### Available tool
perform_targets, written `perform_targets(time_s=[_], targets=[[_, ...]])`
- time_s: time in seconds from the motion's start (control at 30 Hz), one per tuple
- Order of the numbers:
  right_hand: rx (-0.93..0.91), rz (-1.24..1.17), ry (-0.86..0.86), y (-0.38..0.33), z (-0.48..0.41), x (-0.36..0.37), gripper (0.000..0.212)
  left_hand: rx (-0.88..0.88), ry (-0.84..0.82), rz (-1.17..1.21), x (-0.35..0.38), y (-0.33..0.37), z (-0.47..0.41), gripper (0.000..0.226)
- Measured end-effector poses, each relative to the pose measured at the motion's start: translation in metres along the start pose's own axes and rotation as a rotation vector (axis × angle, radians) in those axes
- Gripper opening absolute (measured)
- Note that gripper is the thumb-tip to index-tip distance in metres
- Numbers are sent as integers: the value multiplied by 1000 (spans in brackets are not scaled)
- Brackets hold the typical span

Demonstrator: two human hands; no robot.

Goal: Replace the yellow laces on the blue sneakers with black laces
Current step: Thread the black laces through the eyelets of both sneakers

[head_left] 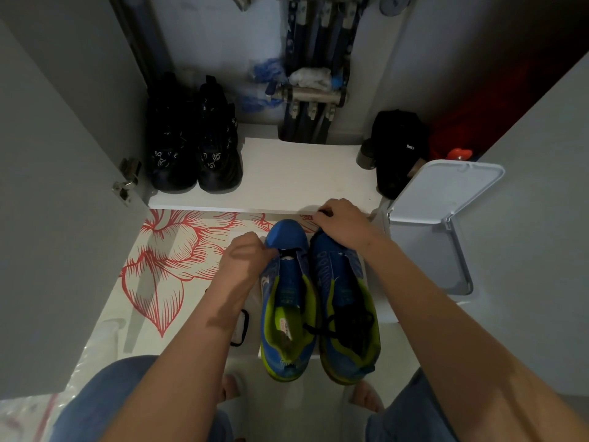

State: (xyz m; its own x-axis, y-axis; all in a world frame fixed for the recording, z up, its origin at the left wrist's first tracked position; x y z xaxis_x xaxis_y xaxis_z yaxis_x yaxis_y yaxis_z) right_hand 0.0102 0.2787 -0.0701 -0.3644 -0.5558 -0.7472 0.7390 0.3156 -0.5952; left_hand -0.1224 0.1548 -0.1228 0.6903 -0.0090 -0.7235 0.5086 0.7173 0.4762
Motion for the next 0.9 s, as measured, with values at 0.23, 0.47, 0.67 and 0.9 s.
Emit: perform_targets(time_s=[0.23, 0.47, 0.67, 0.9], targets=[[-8, -89, -249, -26, 16, 38, 53, -71, -177, 41, 17, -7, 3, 31], [214, -452, -504, -17, 30, 88, 44, -184, -223, 105, 10, -15, 8, 17], [205, -426, -618, -14, 31, 98, 20, -183, -239, 161, 12, -16, 7, 21], [-98, -65, -552, -25, 29, 87, 34, -156, -250, 142, 13, -13, 8, 27]])
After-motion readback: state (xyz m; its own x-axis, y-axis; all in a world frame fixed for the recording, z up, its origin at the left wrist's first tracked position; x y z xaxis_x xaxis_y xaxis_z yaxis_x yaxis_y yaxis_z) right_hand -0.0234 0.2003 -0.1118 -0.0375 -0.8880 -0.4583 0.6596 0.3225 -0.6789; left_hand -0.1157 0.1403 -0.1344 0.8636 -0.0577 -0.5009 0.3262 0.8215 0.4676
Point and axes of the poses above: each hand's wrist, its own z-axis away from the middle knuckle, its own x-axis out of the palm, y = z × x, the point moved 10 cm from there along -z, towards the middle knuckle, and after that the axes turned 1 degree about -y, right-handed, at the moved point
